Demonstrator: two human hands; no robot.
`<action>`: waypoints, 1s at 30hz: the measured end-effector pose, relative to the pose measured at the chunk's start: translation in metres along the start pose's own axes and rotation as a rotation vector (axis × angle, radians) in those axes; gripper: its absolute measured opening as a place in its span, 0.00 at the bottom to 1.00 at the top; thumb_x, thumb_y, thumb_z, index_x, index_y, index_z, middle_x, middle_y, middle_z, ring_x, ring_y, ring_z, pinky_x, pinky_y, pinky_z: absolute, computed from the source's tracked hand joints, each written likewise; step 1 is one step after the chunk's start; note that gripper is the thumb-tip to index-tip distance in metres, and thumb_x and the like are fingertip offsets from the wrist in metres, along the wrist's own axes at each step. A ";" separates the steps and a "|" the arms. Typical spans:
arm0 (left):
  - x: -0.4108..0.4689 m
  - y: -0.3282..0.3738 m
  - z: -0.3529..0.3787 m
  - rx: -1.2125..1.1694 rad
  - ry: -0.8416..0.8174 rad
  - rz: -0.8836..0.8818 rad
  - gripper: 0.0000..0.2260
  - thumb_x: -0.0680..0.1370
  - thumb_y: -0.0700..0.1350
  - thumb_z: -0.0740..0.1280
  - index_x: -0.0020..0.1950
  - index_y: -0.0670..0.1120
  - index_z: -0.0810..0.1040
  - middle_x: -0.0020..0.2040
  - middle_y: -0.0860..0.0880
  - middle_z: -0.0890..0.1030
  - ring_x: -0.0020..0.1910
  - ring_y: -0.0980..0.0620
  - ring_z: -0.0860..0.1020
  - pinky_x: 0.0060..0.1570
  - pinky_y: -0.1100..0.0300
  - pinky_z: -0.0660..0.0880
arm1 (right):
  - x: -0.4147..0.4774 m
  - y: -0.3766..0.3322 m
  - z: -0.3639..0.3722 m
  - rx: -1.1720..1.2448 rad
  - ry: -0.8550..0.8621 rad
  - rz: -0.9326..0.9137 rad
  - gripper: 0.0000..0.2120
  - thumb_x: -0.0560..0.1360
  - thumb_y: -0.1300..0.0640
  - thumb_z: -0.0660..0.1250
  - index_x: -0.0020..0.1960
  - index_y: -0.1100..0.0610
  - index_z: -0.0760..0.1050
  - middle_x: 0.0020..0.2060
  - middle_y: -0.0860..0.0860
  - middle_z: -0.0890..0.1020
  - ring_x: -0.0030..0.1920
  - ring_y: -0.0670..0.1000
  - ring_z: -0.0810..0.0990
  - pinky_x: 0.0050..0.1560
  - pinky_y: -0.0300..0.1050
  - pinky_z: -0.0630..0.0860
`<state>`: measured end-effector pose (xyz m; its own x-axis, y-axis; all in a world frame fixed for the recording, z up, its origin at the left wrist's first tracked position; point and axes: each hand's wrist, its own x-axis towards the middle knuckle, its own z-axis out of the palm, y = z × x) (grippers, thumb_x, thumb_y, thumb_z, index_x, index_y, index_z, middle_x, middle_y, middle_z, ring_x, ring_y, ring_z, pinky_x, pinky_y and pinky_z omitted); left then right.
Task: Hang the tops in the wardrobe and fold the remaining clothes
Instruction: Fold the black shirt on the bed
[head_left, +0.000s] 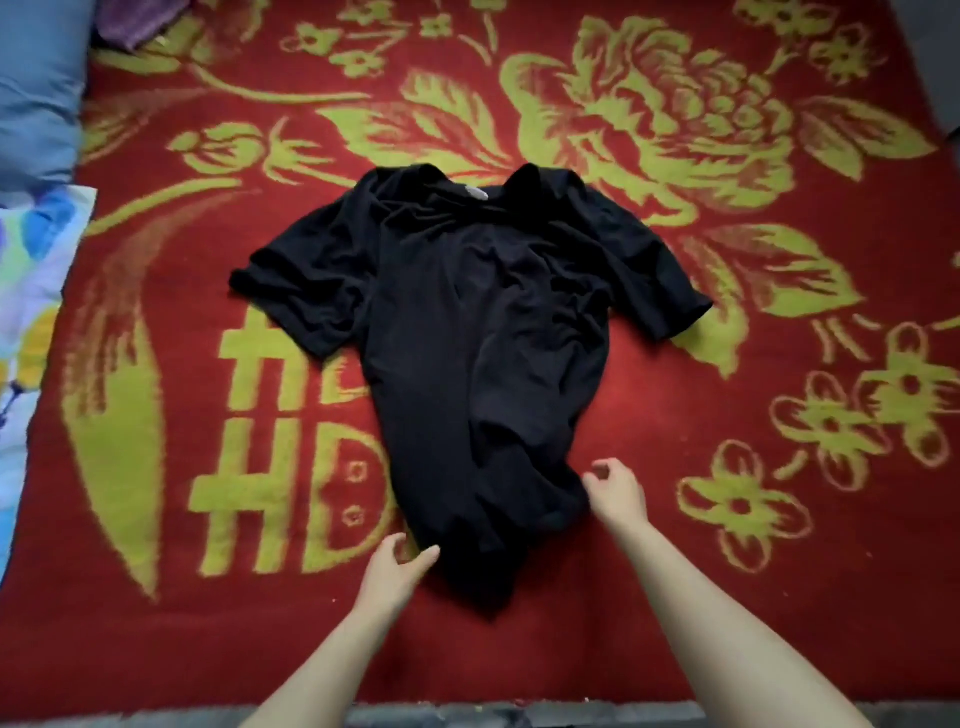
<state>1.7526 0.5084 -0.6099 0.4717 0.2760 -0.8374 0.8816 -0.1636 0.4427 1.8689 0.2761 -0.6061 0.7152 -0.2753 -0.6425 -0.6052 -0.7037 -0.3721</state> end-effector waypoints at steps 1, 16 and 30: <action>0.006 -0.003 0.011 -0.051 -0.012 0.000 0.26 0.75 0.46 0.71 0.68 0.40 0.67 0.65 0.43 0.73 0.58 0.50 0.73 0.55 0.60 0.68 | 0.009 0.003 0.005 0.014 0.032 -0.017 0.17 0.76 0.60 0.63 0.64 0.62 0.72 0.62 0.59 0.76 0.64 0.58 0.73 0.59 0.44 0.66; -0.001 -0.052 -0.006 -0.640 0.176 0.071 0.06 0.77 0.36 0.64 0.51 0.41 0.80 0.45 0.47 0.84 0.44 0.50 0.81 0.47 0.57 0.78 | -0.005 0.090 0.008 0.269 0.259 0.046 0.10 0.73 0.63 0.60 0.33 0.58 0.70 0.31 0.55 0.74 0.38 0.55 0.71 0.38 0.48 0.63; -0.005 -0.109 -0.039 -0.497 0.364 -0.051 0.04 0.76 0.41 0.68 0.44 0.42 0.75 0.45 0.41 0.77 0.44 0.46 0.75 0.44 0.53 0.72 | -0.049 0.134 0.031 0.048 -0.004 0.107 0.19 0.75 0.58 0.64 0.66 0.59 0.70 0.60 0.59 0.75 0.61 0.60 0.73 0.58 0.48 0.69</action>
<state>1.6548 0.5619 -0.6420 0.3264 0.5918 -0.7371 0.7630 0.2953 0.5750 1.7421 0.2159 -0.6448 0.6445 -0.3444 -0.6826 -0.6940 -0.6382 -0.3333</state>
